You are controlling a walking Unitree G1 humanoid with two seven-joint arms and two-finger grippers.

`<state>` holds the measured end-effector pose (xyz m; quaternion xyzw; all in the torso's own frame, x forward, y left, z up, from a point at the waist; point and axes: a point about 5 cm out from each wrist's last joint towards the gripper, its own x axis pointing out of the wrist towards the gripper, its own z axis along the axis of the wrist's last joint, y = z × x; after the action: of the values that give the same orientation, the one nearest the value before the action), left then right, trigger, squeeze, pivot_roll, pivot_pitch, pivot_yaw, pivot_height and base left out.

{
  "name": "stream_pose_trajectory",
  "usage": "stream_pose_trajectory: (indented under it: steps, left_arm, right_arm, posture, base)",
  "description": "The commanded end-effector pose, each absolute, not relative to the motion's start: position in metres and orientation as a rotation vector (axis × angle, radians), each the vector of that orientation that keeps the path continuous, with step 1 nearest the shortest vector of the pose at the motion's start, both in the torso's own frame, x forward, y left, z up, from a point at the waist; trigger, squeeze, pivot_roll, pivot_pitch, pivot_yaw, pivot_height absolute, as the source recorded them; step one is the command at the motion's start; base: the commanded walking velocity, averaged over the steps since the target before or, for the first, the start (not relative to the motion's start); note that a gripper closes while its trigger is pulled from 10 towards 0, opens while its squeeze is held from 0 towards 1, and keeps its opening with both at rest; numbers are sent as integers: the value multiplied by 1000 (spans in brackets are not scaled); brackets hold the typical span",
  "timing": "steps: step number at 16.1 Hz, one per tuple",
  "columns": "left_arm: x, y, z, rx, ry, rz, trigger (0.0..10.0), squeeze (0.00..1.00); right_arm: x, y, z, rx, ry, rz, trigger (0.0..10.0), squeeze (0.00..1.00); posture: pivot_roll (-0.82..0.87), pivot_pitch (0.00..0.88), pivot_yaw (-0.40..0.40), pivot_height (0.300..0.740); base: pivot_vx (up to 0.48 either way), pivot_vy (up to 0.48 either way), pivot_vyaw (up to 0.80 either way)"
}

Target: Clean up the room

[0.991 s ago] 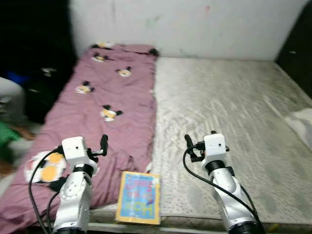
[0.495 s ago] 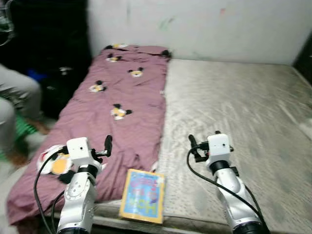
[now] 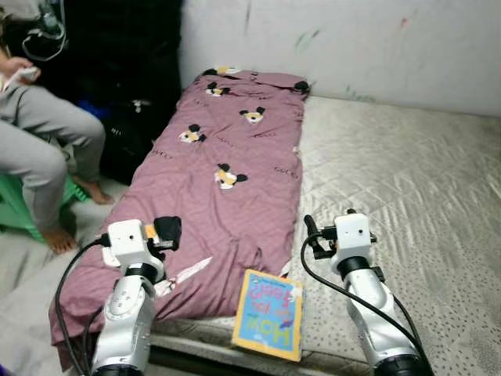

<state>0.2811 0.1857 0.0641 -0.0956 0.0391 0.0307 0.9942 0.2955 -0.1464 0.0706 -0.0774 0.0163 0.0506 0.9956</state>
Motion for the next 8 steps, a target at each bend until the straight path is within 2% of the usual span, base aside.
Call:
stream_pose_trajectory:
  steps: [1,5,8]
  left_arm:
    - [283,184,65,-187,81,55,10000,0]
    - [283,184,65,-188,84,56,10000,0]
    - [284,184,65,-188,84,55,10000,0]
  right_arm:
    - [296,-149,69,-150,42,94,10000,0]
    - [296,-148,69,-144,40,97,10000,0]
    - [297,-148,70,-144,35,103,10000,0]
  posture:
    - [-9,0,4,740]
    - [-9,0,3,740]
    - [-11,0,5,740]
  base:
    - [0,394,0]
    - [0,384,0]
    - [0,0,0]
